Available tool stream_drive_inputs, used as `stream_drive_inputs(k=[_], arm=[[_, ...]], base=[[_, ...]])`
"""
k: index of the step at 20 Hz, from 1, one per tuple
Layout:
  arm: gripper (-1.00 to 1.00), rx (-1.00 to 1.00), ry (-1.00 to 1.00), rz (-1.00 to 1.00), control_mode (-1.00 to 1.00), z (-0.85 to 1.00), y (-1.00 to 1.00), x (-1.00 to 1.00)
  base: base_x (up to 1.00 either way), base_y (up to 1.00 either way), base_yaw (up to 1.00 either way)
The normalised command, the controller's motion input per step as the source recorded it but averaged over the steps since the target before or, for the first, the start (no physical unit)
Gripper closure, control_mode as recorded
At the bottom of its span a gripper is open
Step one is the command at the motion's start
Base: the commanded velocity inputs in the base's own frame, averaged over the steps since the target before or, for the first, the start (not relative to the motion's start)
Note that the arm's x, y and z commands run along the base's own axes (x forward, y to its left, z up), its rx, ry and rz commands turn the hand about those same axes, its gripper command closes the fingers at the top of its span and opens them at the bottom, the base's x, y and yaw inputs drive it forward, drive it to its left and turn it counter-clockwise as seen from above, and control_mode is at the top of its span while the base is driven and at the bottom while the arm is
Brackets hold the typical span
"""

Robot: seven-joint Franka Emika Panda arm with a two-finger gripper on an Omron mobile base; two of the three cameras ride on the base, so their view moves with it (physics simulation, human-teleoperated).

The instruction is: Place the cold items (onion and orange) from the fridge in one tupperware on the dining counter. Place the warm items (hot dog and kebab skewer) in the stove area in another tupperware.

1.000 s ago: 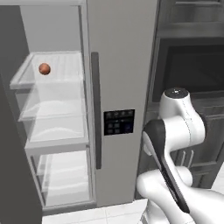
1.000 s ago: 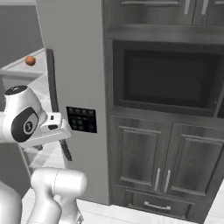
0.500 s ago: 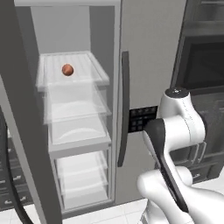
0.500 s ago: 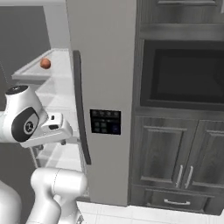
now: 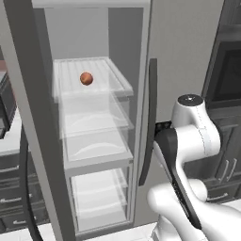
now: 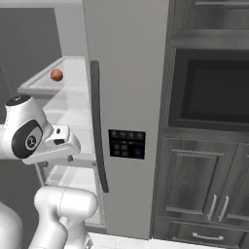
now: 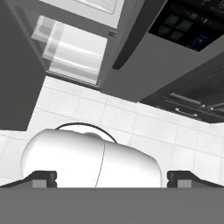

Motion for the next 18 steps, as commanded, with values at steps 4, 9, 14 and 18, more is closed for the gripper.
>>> stream_drive_inputs(k=[4, 9, 14, 18], arm=[[-1.0, 0.0, 0.0, 0.0, 1.0, 0.0, 0.0, 0.0], [-1.0, 0.0, 0.0, 0.0, 1.0, 0.0, 0.0, 0.0], [-1.0, 0.0, 0.0, 0.0, 1.0, 0.0, 0.0, 0.0], [-1.0, 0.0, 0.0, 0.0, 1.0, 0.0, 0.0, 0.0]], base=[[0.41, 0.29, 0.17], [0.38, 0.36, 0.25], [0.36, 0.49, 0.25], [0.27, 0.31, 0.22]])
